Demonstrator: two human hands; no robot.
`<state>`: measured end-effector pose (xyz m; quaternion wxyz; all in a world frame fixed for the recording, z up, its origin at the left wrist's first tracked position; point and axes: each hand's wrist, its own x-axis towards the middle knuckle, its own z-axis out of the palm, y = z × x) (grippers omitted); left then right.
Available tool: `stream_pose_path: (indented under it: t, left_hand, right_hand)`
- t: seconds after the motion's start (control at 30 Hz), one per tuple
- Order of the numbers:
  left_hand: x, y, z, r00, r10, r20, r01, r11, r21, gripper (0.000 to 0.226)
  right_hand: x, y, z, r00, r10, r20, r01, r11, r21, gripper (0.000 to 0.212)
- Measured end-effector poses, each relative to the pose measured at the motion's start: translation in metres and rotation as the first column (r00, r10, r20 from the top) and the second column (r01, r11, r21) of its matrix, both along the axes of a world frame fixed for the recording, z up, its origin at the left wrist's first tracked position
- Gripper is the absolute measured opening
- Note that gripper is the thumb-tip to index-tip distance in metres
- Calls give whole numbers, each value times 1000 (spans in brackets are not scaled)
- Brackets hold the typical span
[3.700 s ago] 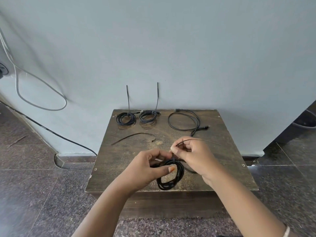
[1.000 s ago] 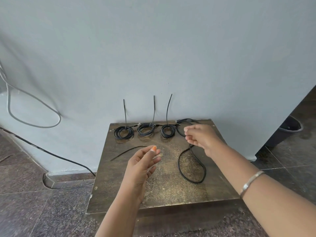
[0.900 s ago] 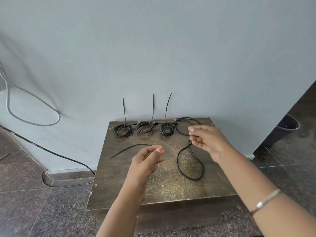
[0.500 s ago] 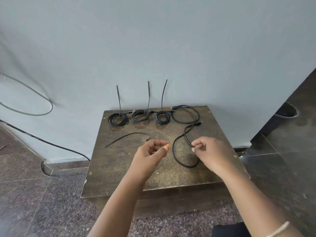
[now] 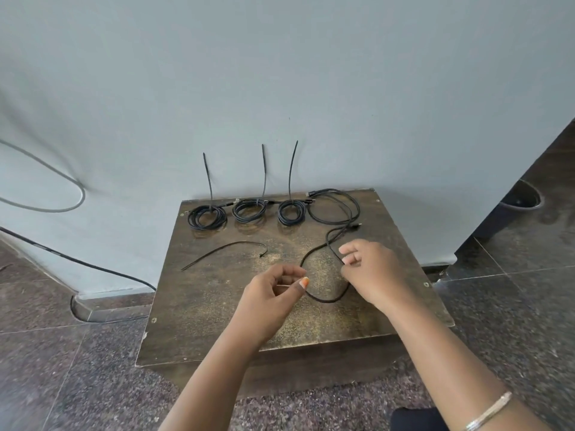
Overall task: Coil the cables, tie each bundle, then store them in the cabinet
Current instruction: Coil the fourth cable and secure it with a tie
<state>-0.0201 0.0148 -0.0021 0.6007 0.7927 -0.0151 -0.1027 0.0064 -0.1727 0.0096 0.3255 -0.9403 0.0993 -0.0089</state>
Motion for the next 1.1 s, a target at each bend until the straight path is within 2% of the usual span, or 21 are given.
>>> stream_pose_path:
  t: [0.07, 0.2, 0.3, 0.37, 0.4, 0.47, 0.53, 0.6, 0.63, 0.7, 0.77, 0.8, 0.87, 0.97, 1.03, 1.1]
  left_hand:
    - [0, 0, -2, 1000, 5, -2, -5, 999, 32, 10]
    - [-1, -2, -7, 998, -56, -43, 59, 995, 84, 17]
    - [-3, -5, -7, 997, -80, -16, 82, 988, 127, 18]
    - [-3, -6, -5, 999, -21, 36, 15, 986, 164, 17]
    - [-2, -6, -4, 997, 30, 75, -43, 982, 185, 21]
    - [-2, -4, -3, 982, 124, 141, -150, 970, 190, 47]
    - [-2, -1, -3, 976, 141, 167, -171, 969, 176, 74]
    - [-2, 2, -1, 974, 108, 199, -148, 968, 201, 84]
    - [-2, 3, -2, 969, 84, 232, -138, 964, 227, 81]
    - [-1, 5, -4, 952, 40, 304, -128, 953, 275, 53]
    - [-1, 7, -5, 940, 15, 340, -127, 943, 308, 20]
    - [0, 9, -6, 936, 6, 351, -128, 937, 326, 16]
    - [0, 11, -7, 939, -5, 343, -118, 935, 336, 18]
    - [-2, 7, -3, 975, -86, 203, 27, 960, 277, 17]
    - [-7, -1, -1, 986, -136, 95, 118, 978, 173, 21]
    - [-11, -9, 1, 990, -136, 42, 131, 987, 96, 28]
  right_hand:
    - [-2, -4, 7, 999, -10, 51, 4, 995, 101, 26]
    - [-9, -17, 22, 993, 81, 88, -100, 966, 238, 28]
    - [-12, -31, 32, 974, 222, 51, -227, 944, 238, 30]
    - [-13, -39, 38, 936, 352, -2, -336, 897, 288, 31]
    - [-14, -42, 41, 909, 416, -28, -385, 863, 328, 30]
    - [-15, -45, 43, 852, 520, -67, -459, 801, 384, 30]
    - [-15, -46, 44, 798, 594, -105, -509, 756, 412, 30]
    - [-16, -48, 46, 737, 662, -135, -548, 702, 455, 30]
    - [-16, -49, 47, 712, 687, -143, -560, 679, 475, 29]
    - [-15, -52, 48, 689, 711, -141, -561, 647, 517, 28]
    - [-13, -55, 48, 723, 681, -117, -519, 647, 559, 27]
    - [-11, -57, 46, 758, 644, -105, -490, 668, 560, 27]
    - [-8, -62, 42, 839, 536, -92, -431, 759, 488, 28]
    - [-4, -65, 35, 933, 348, -94, -330, 930, 164, 33]
    - [-4, -57, 34, 955, 284, -82, -287, 958, -25, 35]
    - [-7, -43, 33, 957, 290, -3, -284, 933, -222, 35]
